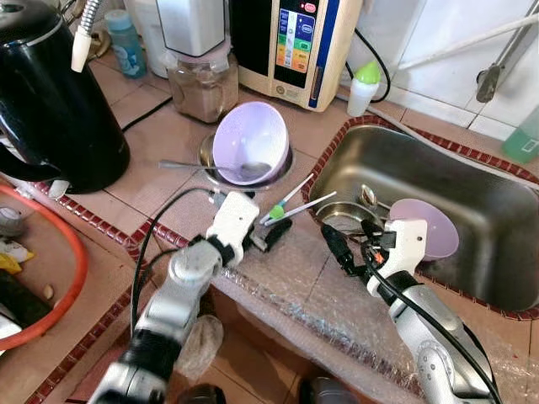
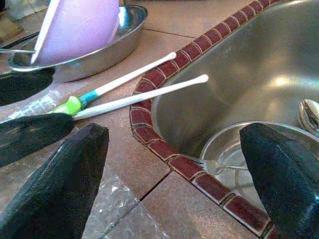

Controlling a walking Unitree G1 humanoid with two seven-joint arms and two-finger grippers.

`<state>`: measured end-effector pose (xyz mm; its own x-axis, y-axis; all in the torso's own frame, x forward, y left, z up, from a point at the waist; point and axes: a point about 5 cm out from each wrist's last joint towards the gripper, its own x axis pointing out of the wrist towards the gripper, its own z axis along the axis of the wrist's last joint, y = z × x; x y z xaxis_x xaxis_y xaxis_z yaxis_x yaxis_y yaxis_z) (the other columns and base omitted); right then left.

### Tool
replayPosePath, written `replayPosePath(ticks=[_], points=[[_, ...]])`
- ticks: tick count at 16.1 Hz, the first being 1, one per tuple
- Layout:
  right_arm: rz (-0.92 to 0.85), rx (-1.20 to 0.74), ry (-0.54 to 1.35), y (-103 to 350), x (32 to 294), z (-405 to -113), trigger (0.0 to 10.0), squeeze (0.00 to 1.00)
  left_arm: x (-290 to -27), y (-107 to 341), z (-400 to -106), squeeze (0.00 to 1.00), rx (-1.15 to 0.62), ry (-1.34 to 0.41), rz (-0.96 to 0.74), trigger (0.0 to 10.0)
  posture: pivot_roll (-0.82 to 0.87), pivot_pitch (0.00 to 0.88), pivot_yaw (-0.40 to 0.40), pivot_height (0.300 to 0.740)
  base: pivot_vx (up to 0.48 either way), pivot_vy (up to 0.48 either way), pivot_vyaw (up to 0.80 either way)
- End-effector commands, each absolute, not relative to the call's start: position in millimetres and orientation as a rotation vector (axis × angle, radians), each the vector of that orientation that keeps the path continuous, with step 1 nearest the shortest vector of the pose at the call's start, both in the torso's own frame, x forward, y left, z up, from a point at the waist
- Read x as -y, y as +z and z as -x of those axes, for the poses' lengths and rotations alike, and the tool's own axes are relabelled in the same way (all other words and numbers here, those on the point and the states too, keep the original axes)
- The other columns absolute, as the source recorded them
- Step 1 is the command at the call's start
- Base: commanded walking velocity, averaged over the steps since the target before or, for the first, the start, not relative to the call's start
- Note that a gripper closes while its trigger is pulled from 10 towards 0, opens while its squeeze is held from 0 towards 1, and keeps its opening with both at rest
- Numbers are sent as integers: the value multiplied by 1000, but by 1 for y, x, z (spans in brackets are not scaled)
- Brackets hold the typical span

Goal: Kitchen organization

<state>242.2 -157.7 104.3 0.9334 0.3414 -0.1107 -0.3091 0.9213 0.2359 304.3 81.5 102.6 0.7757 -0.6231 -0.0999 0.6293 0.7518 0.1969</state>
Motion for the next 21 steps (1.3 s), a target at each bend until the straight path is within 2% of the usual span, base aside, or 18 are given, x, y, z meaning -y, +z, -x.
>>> replayPosePath(ticks=[1,5,6,7,9,17,21], points=[[-212,-145,334,108,159,-240,10000,0,-85,93,-306,0,-76,-686,-242,10000,-183,102,-4,740,0,0,0],[-216,-153,349,108,158,-238,10000,0,-76,83,-306,0,-127,-833,-269,10000,-191,103,-3,740,0,0,0],[-216,-153,349,108,158,-238,10000,0,-75,81,-305,0,-135,-855,-275,3373,-191,103,-3,740,0,0,0],[-216,-154,349,108,158,-238,10000,0,-75,77,-302,0,-150,-887,-281,0,-195,103,0,740,0,0,0],[-215,-156,347,108,159,-237,10000,0,-76,66,-293,0,-198,-976,-316,0,-196,103,2,740,0,0,0],[-218,-157,355,109,159,-239,10000,0,-91,61,-295,0,-221,-976,-344,0,-196,103,2,740,0,0,0],[-239,-180,422,109,157,-236,10000,0,-92,63,-297,0,-205,-970,-341,0,-191,101,-7,740,0,0,0]])
